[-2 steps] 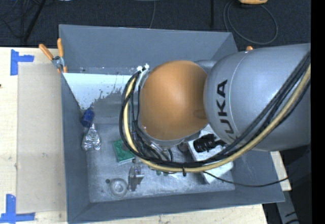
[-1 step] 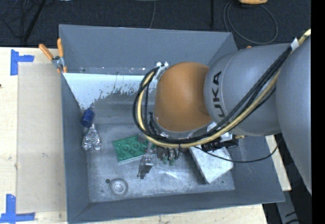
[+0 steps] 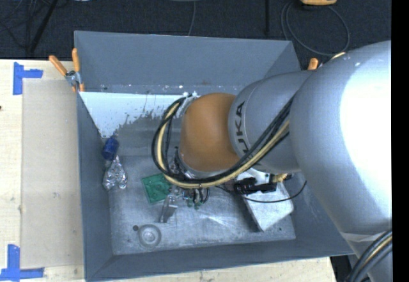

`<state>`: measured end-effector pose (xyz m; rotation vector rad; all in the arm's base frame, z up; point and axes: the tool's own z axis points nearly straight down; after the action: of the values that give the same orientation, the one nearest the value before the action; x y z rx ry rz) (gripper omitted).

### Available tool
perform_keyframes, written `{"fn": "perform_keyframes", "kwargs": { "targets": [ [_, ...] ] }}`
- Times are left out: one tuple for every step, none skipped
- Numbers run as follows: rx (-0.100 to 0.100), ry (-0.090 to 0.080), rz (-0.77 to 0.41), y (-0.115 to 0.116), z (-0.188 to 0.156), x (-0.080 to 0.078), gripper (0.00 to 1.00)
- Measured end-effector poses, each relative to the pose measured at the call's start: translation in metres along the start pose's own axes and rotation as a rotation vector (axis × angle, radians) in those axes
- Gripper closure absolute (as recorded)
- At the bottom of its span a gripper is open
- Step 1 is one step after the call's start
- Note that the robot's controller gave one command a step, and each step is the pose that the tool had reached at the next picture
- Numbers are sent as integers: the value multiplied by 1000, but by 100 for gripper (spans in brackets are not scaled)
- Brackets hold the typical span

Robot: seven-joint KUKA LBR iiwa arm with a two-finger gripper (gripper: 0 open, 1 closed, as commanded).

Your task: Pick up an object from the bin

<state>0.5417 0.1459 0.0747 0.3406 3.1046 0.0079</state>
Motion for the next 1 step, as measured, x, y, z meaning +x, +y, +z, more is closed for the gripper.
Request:
{"fn": "perform_keyframes", "kwargs": {
  "targets": [
    [-2,0,4,0,-4,-1,100]
  ]
}}
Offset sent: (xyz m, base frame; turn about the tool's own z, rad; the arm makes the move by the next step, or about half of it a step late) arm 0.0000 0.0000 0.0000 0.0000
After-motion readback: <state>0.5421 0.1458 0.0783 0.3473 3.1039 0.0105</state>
